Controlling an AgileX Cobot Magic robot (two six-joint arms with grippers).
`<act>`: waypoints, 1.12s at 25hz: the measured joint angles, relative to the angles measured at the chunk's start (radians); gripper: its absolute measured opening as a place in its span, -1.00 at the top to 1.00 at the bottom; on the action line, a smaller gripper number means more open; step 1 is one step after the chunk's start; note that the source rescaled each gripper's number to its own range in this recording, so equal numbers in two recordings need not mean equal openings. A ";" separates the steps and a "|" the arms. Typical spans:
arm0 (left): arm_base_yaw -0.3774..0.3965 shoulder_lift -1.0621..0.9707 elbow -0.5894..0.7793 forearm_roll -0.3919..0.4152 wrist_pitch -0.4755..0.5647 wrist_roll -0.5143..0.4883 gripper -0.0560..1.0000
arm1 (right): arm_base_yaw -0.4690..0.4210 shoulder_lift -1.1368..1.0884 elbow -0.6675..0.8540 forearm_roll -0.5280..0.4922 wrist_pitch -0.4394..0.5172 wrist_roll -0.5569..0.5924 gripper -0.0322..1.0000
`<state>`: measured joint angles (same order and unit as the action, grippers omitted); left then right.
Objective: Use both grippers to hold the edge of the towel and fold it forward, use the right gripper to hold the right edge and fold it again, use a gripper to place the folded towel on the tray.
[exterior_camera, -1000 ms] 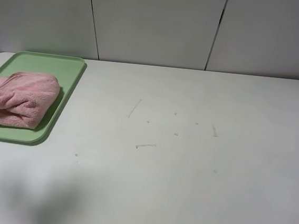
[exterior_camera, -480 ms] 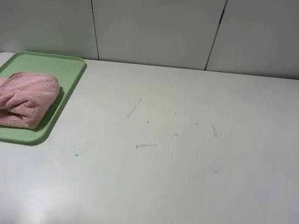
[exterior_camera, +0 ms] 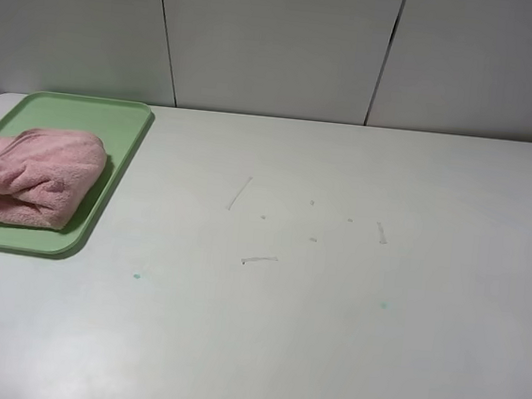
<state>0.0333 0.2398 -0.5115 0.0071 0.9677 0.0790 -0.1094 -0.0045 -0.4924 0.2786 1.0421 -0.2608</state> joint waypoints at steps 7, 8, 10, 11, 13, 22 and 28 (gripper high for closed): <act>0.000 -0.038 0.015 -0.016 0.098 -0.009 -1.00 | 0.000 0.000 0.000 0.000 0.000 0.000 -1.00; 0.000 -0.051 0.018 -0.018 0.097 -0.009 -1.00 | 0.000 0.000 0.000 0.000 0.000 0.000 -1.00; 0.000 -0.085 0.023 -0.024 0.096 -0.009 -1.00 | 0.000 0.000 0.000 0.000 0.000 0.000 -1.00; 0.000 -0.102 0.024 -0.025 0.095 -0.009 -1.00 | 0.000 0.000 0.000 0.000 0.000 0.000 -1.00; 0.000 -0.154 0.026 -0.025 0.095 -0.009 -1.00 | 0.000 0.000 0.000 0.000 0.000 0.000 -1.00; 0.000 -0.246 0.025 -0.040 0.095 -0.009 -1.00 | 0.000 0.000 0.000 0.001 0.001 0.000 -1.00; 0.000 -0.246 0.025 -0.040 0.095 -0.009 -1.00 | 0.000 0.000 0.000 0.004 0.002 0.000 -1.00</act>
<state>0.0333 -0.0063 -0.4861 -0.0330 1.0626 0.0705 -0.1094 -0.0045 -0.4924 0.2829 1.0440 -0.2608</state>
